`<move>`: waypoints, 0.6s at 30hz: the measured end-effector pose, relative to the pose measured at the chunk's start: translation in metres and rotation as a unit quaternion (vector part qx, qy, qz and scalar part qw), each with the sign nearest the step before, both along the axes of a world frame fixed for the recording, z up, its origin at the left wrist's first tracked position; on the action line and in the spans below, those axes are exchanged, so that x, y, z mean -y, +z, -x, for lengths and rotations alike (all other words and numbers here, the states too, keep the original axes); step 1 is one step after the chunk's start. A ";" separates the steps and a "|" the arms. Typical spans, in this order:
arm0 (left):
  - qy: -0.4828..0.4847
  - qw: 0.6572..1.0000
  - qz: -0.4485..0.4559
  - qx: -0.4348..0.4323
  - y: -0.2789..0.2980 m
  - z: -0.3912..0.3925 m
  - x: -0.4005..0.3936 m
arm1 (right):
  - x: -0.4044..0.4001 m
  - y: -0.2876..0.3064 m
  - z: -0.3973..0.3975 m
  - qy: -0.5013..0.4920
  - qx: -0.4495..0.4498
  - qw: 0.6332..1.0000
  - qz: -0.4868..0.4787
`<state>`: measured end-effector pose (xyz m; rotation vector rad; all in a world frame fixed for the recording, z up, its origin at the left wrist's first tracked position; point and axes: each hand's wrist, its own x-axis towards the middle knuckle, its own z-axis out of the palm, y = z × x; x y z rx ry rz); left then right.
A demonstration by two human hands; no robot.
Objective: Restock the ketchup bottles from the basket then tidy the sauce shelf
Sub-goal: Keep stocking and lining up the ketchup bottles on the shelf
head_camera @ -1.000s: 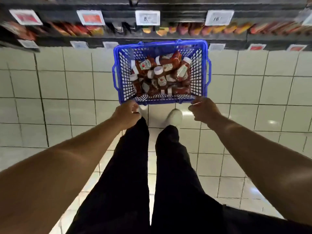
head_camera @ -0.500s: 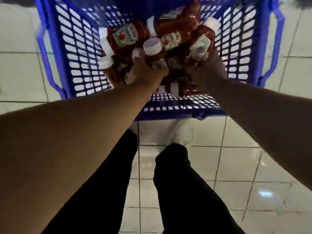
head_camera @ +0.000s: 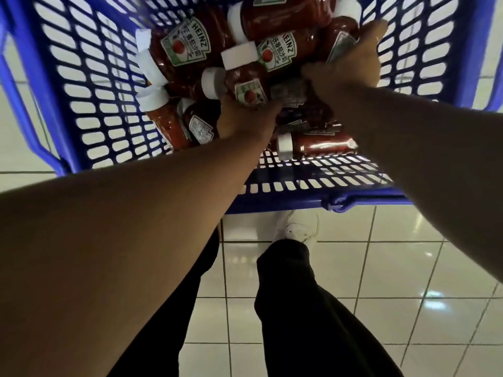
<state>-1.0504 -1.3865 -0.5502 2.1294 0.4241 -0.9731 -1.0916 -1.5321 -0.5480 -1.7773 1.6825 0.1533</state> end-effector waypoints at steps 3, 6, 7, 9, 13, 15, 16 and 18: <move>-0.009 0.999 0.044 -0.026 0.031 -0.002 -0.012 | 0.000 0.033 0.005 -0.059 0.048 0.989 -0.128; 0.003 0.992 0.094 -0.078 0.069 -0.005 -0.020 | -0.011 0.076 0.018 -0.120 0.155 0.944 -0.265; 0.003 0.989 0.113 -0.097 0.085 -0.006 -0.022 | -0.016 0.093 0.024 -0.143 0.200 0.911 -0.332; 0.013 0.982 0.141 -0.125 0.123 -0.007 -0.026 | -0.029 0.135 0.034 -0.169 0.272 0.843 -0.433; 0.012 0.968 0.200 -0.152 0.214 -0.011 -0.033 | -0.042 0.230 0.052 -0.205 0.360 0.732 -0.541; 0.005 0.961 0.231 -0.153 0.268 -0.012 -0.037 | -0.043 0.285 0.058 -0.212 0.391 0.687 -0.574; 0.005 0.958 0.245 -0.149 0.297 -0.012 -0.038 | -0.043 0.315 0.060 -0.209 0.399 0.677 -0.582; -0.009 0.951 0.278 -0.135 0.362 -0.015 -0.040 | -0.041 0.380 0.059 -0.185 0.419 0.661 -0.595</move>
